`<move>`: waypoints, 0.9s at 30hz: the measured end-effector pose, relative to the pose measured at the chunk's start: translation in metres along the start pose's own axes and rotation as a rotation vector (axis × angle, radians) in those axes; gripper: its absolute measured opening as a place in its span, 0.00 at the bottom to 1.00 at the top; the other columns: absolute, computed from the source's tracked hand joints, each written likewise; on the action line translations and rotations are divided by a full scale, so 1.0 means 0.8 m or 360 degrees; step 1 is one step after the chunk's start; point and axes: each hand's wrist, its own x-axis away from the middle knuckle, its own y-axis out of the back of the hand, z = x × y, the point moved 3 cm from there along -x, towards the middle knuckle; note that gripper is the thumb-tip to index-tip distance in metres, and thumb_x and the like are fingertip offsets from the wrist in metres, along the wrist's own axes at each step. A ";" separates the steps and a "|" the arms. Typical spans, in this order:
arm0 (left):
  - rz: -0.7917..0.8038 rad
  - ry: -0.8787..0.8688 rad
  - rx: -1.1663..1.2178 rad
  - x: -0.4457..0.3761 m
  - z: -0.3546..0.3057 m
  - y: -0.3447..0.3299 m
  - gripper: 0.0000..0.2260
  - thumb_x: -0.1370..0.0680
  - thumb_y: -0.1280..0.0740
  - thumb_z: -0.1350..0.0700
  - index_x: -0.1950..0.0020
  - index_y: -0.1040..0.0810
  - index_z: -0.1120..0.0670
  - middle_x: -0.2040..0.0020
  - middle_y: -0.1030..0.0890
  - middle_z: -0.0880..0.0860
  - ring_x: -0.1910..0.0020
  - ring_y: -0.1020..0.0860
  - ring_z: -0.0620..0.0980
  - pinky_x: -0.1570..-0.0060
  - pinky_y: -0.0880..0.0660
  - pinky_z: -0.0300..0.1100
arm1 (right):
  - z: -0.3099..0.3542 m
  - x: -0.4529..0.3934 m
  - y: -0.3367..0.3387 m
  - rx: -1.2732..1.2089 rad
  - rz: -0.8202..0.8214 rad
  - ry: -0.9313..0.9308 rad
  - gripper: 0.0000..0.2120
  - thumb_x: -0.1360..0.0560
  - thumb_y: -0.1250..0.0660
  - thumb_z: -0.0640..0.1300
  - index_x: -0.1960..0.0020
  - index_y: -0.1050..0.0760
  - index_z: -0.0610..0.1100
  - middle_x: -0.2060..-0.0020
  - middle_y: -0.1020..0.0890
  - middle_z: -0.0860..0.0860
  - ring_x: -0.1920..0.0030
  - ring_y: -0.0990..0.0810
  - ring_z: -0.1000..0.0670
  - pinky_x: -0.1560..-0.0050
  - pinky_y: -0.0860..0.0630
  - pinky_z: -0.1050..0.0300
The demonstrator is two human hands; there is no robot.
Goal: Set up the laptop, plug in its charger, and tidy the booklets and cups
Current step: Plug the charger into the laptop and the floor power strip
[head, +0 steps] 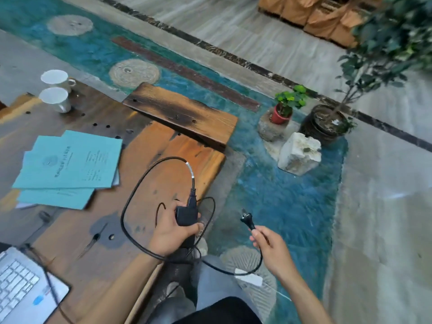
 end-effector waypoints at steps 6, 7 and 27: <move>0.0205 -0.0161 -0.0487 0.022 0.031 -0.069 0.23 0.32 0.19 0.61 0.51 0.30 0.47 0.56 0.22 0.48 0.59 0.23 0.46 0.60 0.29 0.27 | -0.058 0.073 0.032 -0.0146 -0.0225 -0.0080 0.10 0.17 0.36 0.43 0.51 0.20 0.55 0.59 0.14 0.51 0.57 0.17 0.61 0.53 0.25 0.66; 0.0255 -0.0145 -0.0534 0.025 0.039 -0.078 0.22 0.31 0.20 0.60 0.49 0.30 0.47 0.56 0.22 0.46 0.59 0.23 0.44 0.61 0.30 0.27 | -0.071 0.082 0.036 -0.0185 -0.0262 -0.0097 0.11 0.17 0.36 0.43 0.52 0.20 0.56 0.59 0.14 0.50 0.56 0.16 0.58 0.52 0.25 0.63; 0.0450 0.0382 -0.0456 0.092 0.243 -0.268 0.17 0.25 0.27 0.68 0.39 0.26 0.58 0.55 0.20 0.55 0.63 0.20 0.50 0.65 0.17 0.45 | -0.333 0.178 0.090 -0.0080 -0.0066 -0.0148 0.18 0.19 0.37 0.40 0.49 0.19 0.64 0.61 0.16 0.51 0.63 0.12 0.55 0.62 0.16 0.46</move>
